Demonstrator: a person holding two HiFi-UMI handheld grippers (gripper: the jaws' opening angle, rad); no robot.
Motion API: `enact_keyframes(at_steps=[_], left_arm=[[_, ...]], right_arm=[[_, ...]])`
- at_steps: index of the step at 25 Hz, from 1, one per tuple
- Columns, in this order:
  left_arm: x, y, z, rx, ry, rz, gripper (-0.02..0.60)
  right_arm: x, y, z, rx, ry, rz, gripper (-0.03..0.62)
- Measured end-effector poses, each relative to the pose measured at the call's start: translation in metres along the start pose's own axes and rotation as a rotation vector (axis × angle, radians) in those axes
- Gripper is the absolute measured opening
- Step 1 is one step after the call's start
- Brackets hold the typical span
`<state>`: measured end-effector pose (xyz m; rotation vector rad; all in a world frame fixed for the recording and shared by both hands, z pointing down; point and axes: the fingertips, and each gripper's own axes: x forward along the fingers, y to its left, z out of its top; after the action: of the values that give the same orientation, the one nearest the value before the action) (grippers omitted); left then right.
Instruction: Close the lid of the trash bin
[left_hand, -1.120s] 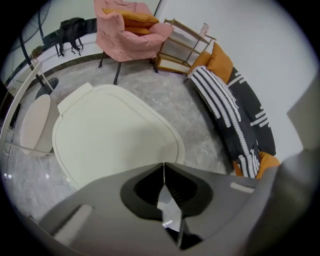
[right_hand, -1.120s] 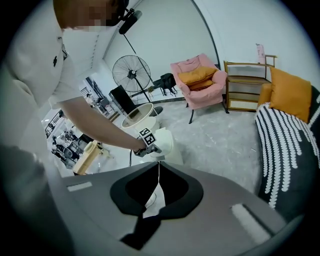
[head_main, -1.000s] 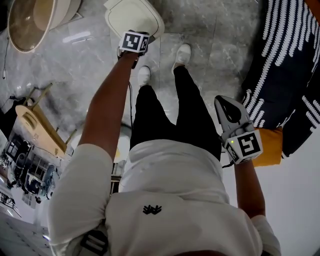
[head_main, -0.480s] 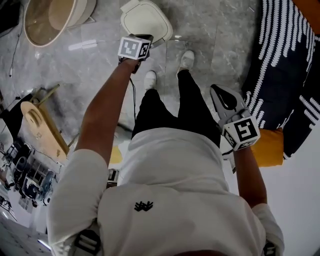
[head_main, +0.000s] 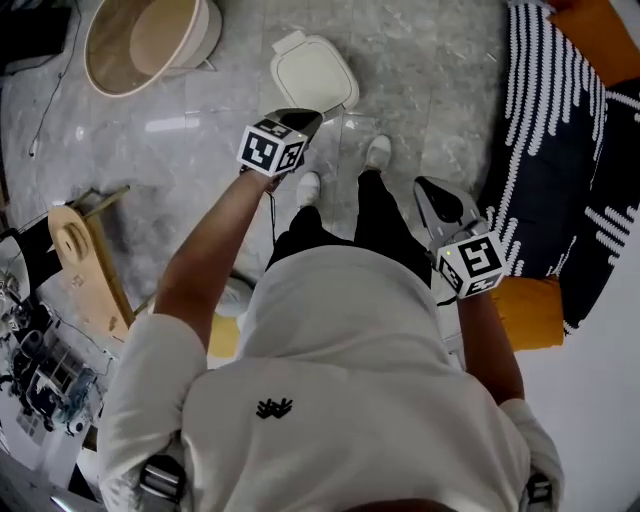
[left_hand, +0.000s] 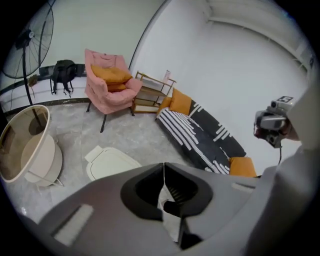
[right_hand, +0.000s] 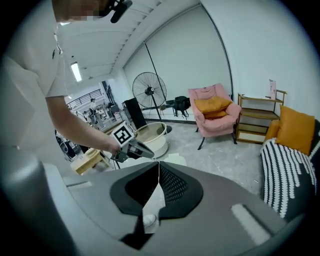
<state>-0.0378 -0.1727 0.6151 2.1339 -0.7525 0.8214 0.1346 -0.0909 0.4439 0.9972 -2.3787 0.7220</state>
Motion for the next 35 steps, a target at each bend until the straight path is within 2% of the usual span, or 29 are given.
enact_keyframes(at_steps=[7, 13, 17, 24, 35], left_arm=[[-0.083, -0.077, 0.016, 0.125, -0.125, -0.115, 0.06], [-0.161, -0.12, 0.029, 0.203, -0.236, -0.164, 0.058], [-0.208, -0.137, 0.026, 0.267, -0.276, -0.166, 0.058], [-0.26, -0.152, 0.006, 0.351, -0.313, -0.119, 0.058], [-0.307, -0.18, -0.02, 0.396, -0.372, -0.177, 0.058]], right_arm=[[-0.016, 0.038, 0.02, -0.061, -0.044, 0.005, 0.003], [-0.021, 0.076, 0.037, -0.105, -0.09, 0.002, 0.003], [-0.025, 0.106, 0.043, -0.13, -0.116, 0.004, 0.003], [-0.037, 0.15, 0.051, -0.168, -0.164, -0.008, 0.003], [-0.05, 0.208, 0.046, -0.208, -0.18, -0.026, 0.003]])
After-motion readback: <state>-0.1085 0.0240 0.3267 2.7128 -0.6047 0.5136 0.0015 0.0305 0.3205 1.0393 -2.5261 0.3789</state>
